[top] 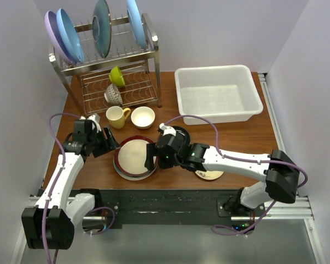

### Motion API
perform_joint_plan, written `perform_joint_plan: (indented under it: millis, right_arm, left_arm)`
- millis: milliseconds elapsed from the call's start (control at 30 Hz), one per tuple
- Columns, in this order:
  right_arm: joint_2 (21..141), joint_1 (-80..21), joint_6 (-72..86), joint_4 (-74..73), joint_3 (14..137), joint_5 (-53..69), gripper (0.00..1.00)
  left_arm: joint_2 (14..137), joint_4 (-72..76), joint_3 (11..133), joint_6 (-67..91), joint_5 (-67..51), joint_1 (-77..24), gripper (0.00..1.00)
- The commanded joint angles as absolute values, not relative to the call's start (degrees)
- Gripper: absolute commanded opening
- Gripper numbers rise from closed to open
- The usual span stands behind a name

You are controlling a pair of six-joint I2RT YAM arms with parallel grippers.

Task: Place the plates into the plastic bin on the countertop
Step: Pick up the plate at the center of the board.

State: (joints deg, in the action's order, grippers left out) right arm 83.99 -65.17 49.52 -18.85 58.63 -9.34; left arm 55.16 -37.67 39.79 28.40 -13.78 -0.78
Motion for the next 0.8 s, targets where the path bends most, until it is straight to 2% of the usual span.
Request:
perform_joint_plan:
  millis: [0, 200, 400, 767]
  right_arm:
    - [82.88, -64.34, 51.06, -14.94, 57.57, -6.77, 0.99]
    - [82.62, -62.93, 51.77, -13.10, 55.55, -5.28, 0.98]
    - [82.09, -60.65, 52.29, -10.20, 52.83, -3.16, 0.98]
    - [83.23, -58.89, 50.81, -5.45, 51.15, -1.58, 0.97]
  left_arm:
    - [55.02, -39.20, 38.32, 26.46, -15.56, -0.70, 0.63]
    - [59.06, -39.55, 38.58, 25.23, -16.26, -0.88, 0.61]
    - [61.35, -38.41, 38.50, 24.61, -18.19, -2.10, 0.52]
    - [62.84, -37.53, 38.41, 24.00, -20.65, -3.34, 0.44]
